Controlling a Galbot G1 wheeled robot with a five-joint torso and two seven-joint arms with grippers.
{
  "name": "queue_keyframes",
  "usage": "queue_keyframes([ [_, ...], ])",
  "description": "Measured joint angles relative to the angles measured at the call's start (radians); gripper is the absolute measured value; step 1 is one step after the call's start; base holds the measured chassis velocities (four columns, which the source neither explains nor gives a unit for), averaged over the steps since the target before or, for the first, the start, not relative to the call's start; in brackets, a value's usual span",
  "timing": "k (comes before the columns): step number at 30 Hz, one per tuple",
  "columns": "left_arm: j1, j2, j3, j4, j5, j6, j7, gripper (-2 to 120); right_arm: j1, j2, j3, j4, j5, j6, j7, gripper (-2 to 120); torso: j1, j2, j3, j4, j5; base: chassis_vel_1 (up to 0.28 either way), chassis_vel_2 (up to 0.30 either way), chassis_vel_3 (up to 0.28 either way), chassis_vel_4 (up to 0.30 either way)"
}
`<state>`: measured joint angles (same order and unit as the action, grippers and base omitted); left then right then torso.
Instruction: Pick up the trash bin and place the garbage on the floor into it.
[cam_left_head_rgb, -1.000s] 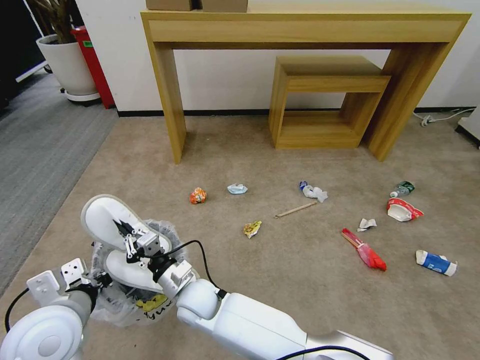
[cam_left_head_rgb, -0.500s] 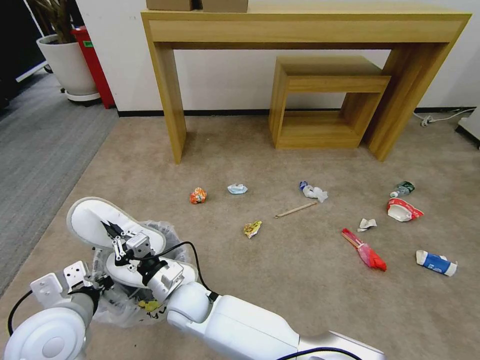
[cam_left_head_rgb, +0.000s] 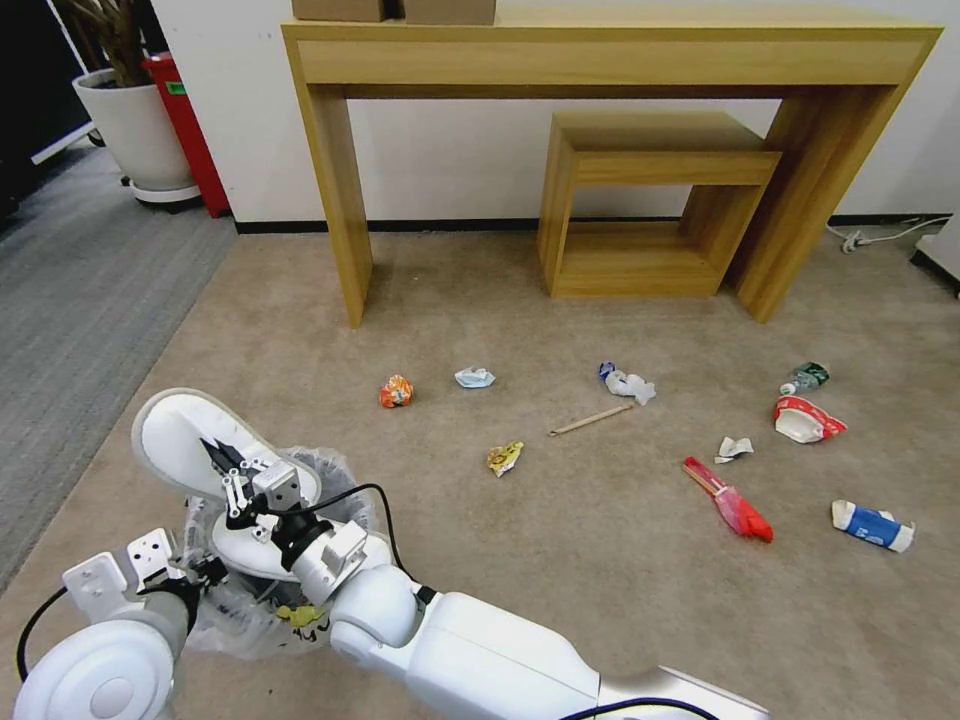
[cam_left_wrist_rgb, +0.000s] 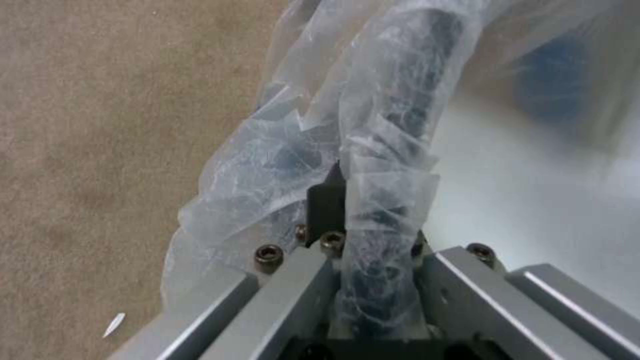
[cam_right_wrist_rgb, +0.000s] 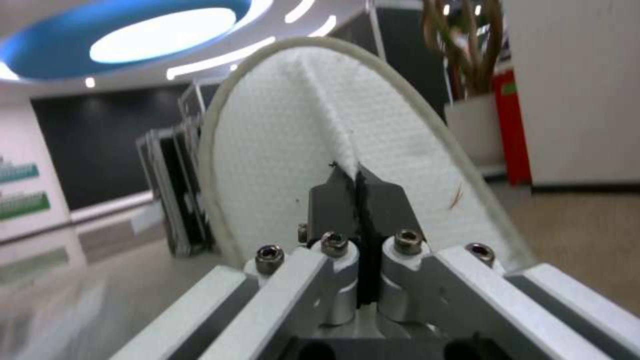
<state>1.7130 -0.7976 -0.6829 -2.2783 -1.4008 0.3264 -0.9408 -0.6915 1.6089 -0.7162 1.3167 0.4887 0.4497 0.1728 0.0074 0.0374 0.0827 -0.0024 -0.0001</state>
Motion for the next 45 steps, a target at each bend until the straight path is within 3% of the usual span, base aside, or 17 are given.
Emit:
queue_keyframes([
  [20,0.014,-0.002,-0.008,-0.017,0.008,0.002,0.000,0,-0.038,-0.001,-0.031,-0.006,-0.006,-0.004,-0.001,0,0.000,0.000,0.000,0.0001,0.0001,0.000,0.000,0.000,0.000],
  [23,0.014,0.001,-0.009,-0.017,0.008,0.002,-0.001,0,-0.031,-0.001,-0.030,-0.003,-0.003,-0.007,-0.001,17,0.000,0.000,0.000,0.0001,0.0000,0.000,0.000,0.000,0.000],
  [32,0.010,0.003,-0.007,-0.010,0.007,0.002,0.001,0,-0.021,-0.005,-0.030,0.004,0.001,-0.009,0.006,43,0.000,0.000,0.000,0.0001,0.0001,0.000,0.000,0.000,0.000],
  [39,0.004,0.012,-0.013,0.005,-0.004,0.002,0.001,0,0.022,-0.009,-0.006,0.028,0.008,-0.027,0.030,73,0.000,0.000,0.000,0.0001,0.0000,0.000,0.000,0.000,0.000],
  [41,0.004,0.014,-0.014,0.006,-0.005,0.002,0.001,0,0.026,-0.009,-0.002,0.031,0.009,-0.029,0.031,76,0.000,0.000,0.000,0.0001,0.0000,0.000,0.000,0.000,0.000],
  [43,0.006,0.018,-0.016,0.009,-0.012,0.002,0.001,0,0.045,-0.008,0.022,0.046,0.018,-0.036,0.037,88,0.000,0.000,0.000,0.0001,0.0001,0.000,0.000,0.000,0.000],
  [45,0.006,0.018,-0.017,0.009,-0.017,0.002,0.001,0,0.048,-0.006,0.028,0.049,0.019,-0.038,0.038,92,0.000,0.000,0.000,0.0001,0.0001,0.000,0.000,0.000,0.000],
])
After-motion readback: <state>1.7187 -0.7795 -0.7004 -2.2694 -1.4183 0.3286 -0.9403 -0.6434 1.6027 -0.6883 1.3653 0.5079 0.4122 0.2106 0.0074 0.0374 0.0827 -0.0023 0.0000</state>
